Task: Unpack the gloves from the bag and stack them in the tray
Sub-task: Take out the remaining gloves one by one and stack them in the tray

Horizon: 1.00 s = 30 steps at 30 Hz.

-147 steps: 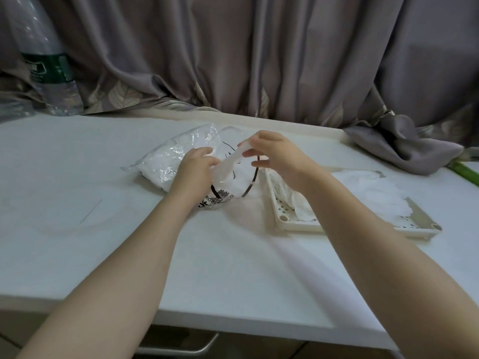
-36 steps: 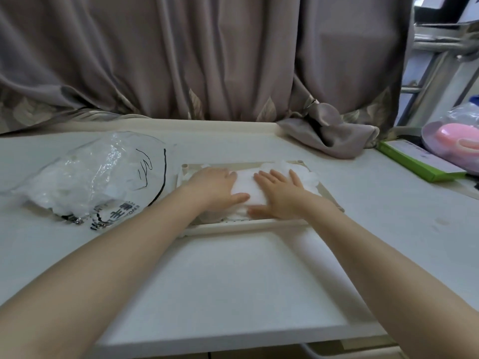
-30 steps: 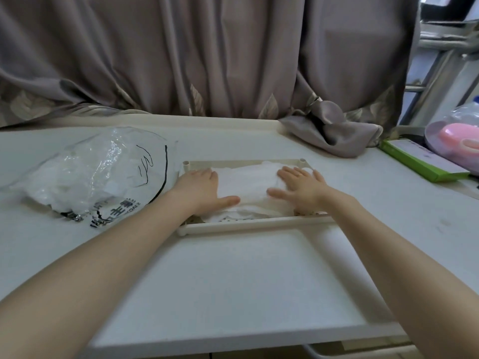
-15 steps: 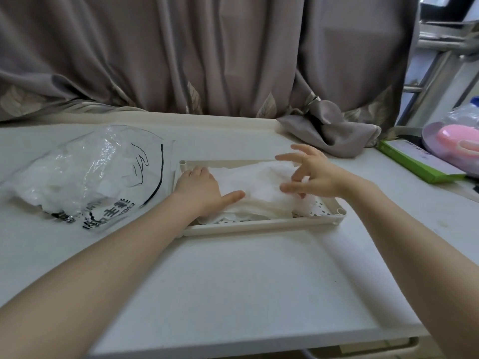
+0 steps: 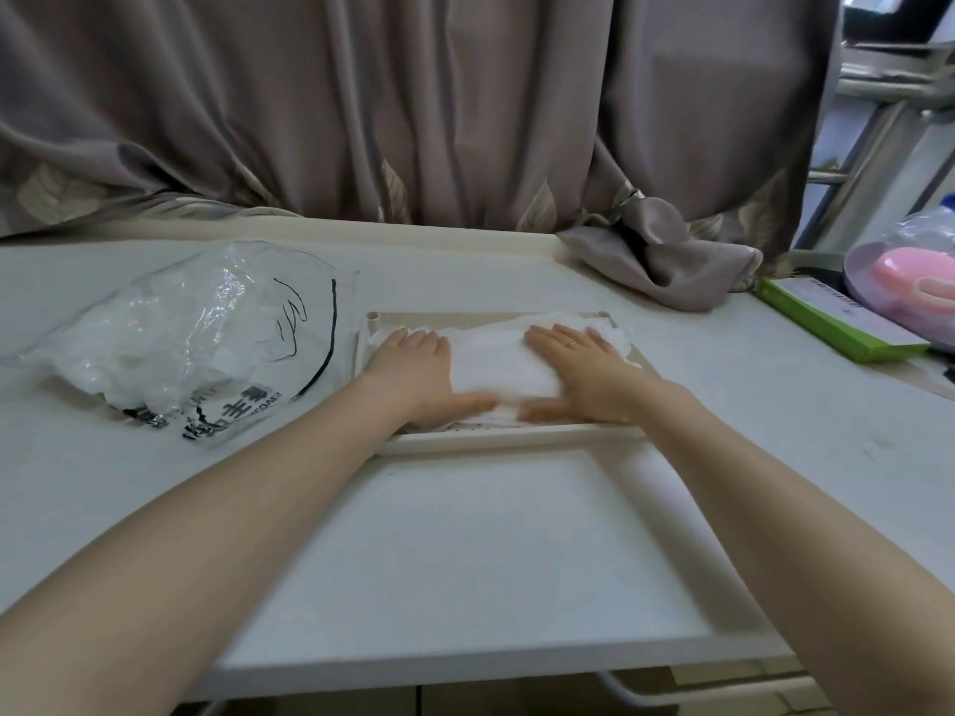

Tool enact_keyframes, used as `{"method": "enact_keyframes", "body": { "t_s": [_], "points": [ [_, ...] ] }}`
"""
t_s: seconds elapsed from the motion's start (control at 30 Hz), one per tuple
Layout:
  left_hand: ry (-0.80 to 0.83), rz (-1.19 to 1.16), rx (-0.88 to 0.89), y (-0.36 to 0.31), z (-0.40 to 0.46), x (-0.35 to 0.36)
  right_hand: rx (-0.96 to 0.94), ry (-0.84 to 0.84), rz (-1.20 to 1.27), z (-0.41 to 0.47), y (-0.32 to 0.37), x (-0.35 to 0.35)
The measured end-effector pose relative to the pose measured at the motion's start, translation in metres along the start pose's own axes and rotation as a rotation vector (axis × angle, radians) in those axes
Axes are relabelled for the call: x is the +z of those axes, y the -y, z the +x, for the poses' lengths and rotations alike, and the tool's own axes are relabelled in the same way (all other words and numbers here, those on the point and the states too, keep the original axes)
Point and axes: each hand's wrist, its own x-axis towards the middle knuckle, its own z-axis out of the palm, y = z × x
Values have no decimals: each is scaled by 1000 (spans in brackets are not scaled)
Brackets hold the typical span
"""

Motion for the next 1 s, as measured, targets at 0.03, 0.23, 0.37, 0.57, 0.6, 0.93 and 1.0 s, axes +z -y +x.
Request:
{"method": "enact_keyframes", "body": {
  "t_s": [0.03, 0.23, 0.37, 0.57, 0.6, 0.93, 1.0],
  "points": [
    [7, -12, 8, 1, 0, 0, 47, 20, -21, -2, -7, -1],
    [-279, -349, 219, 19, -24, -35, 40, -124, 190, -5, 14, -32],
    [-844, -315, 187, 67, -58, -48, -376, -532, 251, 5, 94, -57],
    [-661, -442, -354, 123, -79, -25, -395, -398, 227, 51, 191, -44],
    [-589, -513, -392, 131, -81, -21, -321, -321, 220, 60, 201, -44],
    [-463, -856, -352, 158, -82, -3, -191, 145, 541, 101, 251, -15],
    [-443, -873, -338, 157, -80, 0, -175, 97, 575, 108, 257, -9]
  ]
}}
